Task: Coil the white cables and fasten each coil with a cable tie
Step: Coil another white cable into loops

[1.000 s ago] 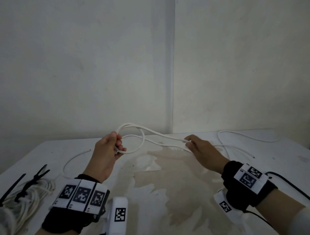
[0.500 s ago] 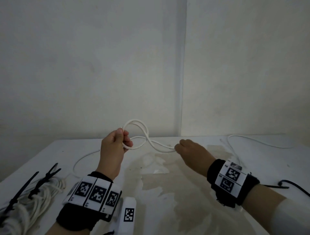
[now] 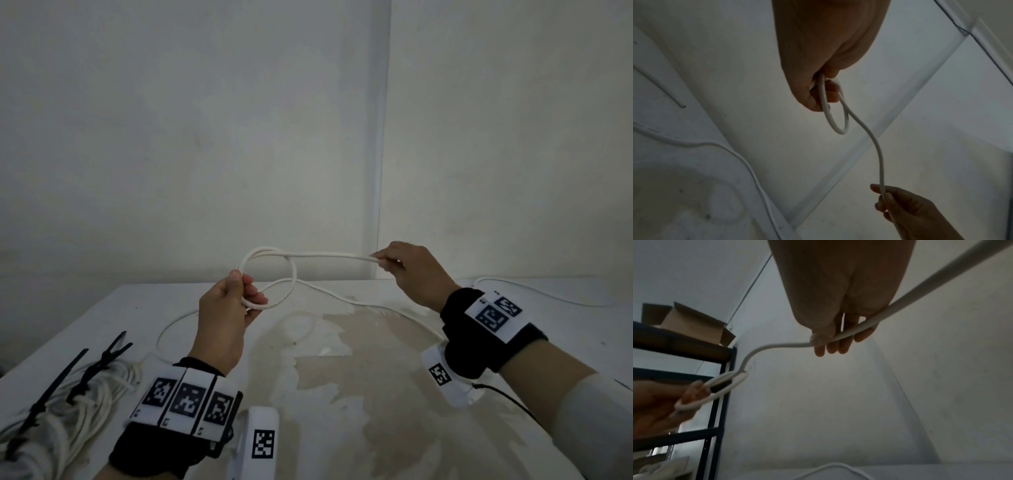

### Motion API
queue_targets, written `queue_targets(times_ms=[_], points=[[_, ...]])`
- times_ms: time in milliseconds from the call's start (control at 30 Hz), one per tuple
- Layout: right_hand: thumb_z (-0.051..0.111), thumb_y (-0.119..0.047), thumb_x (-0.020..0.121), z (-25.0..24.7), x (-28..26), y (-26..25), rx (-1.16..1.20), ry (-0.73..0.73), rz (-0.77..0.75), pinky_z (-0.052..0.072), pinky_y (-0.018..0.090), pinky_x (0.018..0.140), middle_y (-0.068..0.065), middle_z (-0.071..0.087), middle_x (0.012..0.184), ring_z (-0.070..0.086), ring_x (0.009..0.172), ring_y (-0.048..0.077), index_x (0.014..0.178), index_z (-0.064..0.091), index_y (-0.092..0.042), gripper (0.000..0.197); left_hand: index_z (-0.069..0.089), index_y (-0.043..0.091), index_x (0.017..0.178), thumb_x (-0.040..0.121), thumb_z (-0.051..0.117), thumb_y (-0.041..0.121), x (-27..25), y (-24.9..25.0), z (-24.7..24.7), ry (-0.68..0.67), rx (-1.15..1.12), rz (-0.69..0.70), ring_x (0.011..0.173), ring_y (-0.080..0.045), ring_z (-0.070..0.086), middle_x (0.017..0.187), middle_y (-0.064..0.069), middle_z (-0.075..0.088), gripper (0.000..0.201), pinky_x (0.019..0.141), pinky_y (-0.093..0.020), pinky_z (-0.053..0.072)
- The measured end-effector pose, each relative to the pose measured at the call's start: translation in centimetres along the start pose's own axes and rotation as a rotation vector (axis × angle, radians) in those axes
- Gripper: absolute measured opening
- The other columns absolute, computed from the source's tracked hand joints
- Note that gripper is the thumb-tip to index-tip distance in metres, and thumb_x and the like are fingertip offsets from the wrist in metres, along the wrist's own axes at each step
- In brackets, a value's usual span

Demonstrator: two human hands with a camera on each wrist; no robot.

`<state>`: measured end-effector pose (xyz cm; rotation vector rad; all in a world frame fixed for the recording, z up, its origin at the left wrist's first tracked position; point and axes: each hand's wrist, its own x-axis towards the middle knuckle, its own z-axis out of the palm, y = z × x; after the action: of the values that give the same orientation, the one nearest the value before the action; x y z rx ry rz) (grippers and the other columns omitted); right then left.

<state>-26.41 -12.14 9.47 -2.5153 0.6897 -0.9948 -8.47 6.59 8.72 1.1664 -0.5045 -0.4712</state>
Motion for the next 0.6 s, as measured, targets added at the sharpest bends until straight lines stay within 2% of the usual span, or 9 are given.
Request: queue_targets(times_ms=[67,133,233,333,400,433,467,533,600], points=[[0.05,-0.006,0.093,0.5,-0.6,0.2,0.08,-0.02,0.084,0.037,0.01,0.062,-0.001,0.056,0.074,0.05,0.064,0.01,0.095,0.066,-0.007,0.016,0.053,0.01,0.074,0.099,0.037,0.022,-0.1,-0.2,0.1,-0.012,-0.002,-0.003,0.06,-0.012,0.053,0.068,-0.003,0.049,0.032,0.068,-0.026,0.049],[0.046,-0.01,0.095,1.2,-1.0,0.5,0.026,-0.087,0.161,0.036,0.021,0.06,0.001,0.056,0.071,0.048,0.063,0.015,0.09,0.064,-0.007,0.019,0.053,0.01,0.075,0.099,0.037,0.022,-0.3,-0.4,0.3,-0.023,-0.007,-0.004,0.054,-0.007,0.055,0.067,-0.002,0.05,0.032,0.066,-0.025,0.049],[0.04,-0.011,0.096,3.0,-1.8,0.0,-0.22,-0.297,0.196,0.033,0.026,0.066,0.004,0.059,0.087,0.053,0.078,0.023,0.098,0.062,-0.009,0.022,0.053,0.01,0.076,0.1,0.036,0.021,-0.5,-0.6,1.2,-0.029,-0.035,0.02,0.057,-0.009,0.055,0.067,-0.003,0.05,0.031,0.068,-0.025,0.049],[0.037,-0.004,0.094,4.2,-2.8,-1.6,-0.416,-0.466,0.066,0.038,0.03,0.081,0.011,0.057,0.116,0.053,0.104,0.027,0.114,0.053,-0.011,0.028,0.053,0.01,0.076,0.1,0.035,0.019,-0.5,-0.8,2.2,-0.026,-0.045,0.078,0.064,-0.013,0.054,0.068,-0.004,0.05,0.031,0.067,-0.021,0.052],[0.035,-0.003,0.093,4.7,-3.5,-2.9,-0.511,-0.473,-0.062,0.039,0.033,0.084,0.013,0.056,0.118,0.052,0.107,0.029,0.119,0.05,-0.007,0.03,0.054,0.011,0.076,0.099,0.035,0.017,-0.5,-1.1,2.6,-0.017,-0.011,0.127,0.062,-0.009,0.056,0.069,-0.004,0.052,0.03,0.065,-0.015,0.053],[0.038,-0.005,0.093,4.7,-3.7,-3.7,-0.528,-0.429,-0.152,0.042,0.033,0.079,0.013,0.059,0.11,0.056,0.1,0.029,0.112,0.054,-0.006,0.025,0.055,0.012,0.077,0.099,0.036,0.017,-0.4,-1.3,2.8,-0.019,0.025,0.157,0.059,-0.005,0.057,0.069,-0.004,0.053,0.03,0.064,-0.013,0.053],[0.042,-0.011,0.092,4.7,-3.9,-4.3,-0.549,-0.392,-0.236,0.044,0.03,0.068,0.011,0.064,0.094,0.061,0.085,0.027,0.097,0.061,-0.006,0.02,0.055,0.013,0.077,0.099,0.036,0.017,-0.4,-1.6,2.9,-0.025,0.07,0.189,0.057,-0.001,0.058,0.069,-0.004,0.055,0.029,0.065,-0.013,0.054],[0.042,-0.023,0.085,5.2,-4.1,-4.1,-0.604,-0.286,-0.419,0.04,0.021,0.047,0.0,0.059,0.062,0.058,0.053,0.018,0.066,0.062,-0.015,0.028,0.057,0.016,0.077,0.099,0.038,0.017,-0.3,-2.2,3.0,-0.042,0.167,0.238,0.058,0.001,0.059,0.069,-0.003,0.057,0.029,0.072,-0.019,0.054],[0.039,-0.024,0.082,5.6,-4.1,-4.3,-0.612,-0.195,-0.547,0.037,0.02,0.044,-0.004,0.055,0.057,0.053,0.047,0.015,0.062,0.061,-0.018,0.03,0.058,0.019,0.075,0.098,0.039,0.017,-0.5,-2.7,3.0,-0.06,0.25,0.267,0.065,-0.006,0.06,0.069,-0.002,0.059,0.03,0.08,-0.03,0.052]])
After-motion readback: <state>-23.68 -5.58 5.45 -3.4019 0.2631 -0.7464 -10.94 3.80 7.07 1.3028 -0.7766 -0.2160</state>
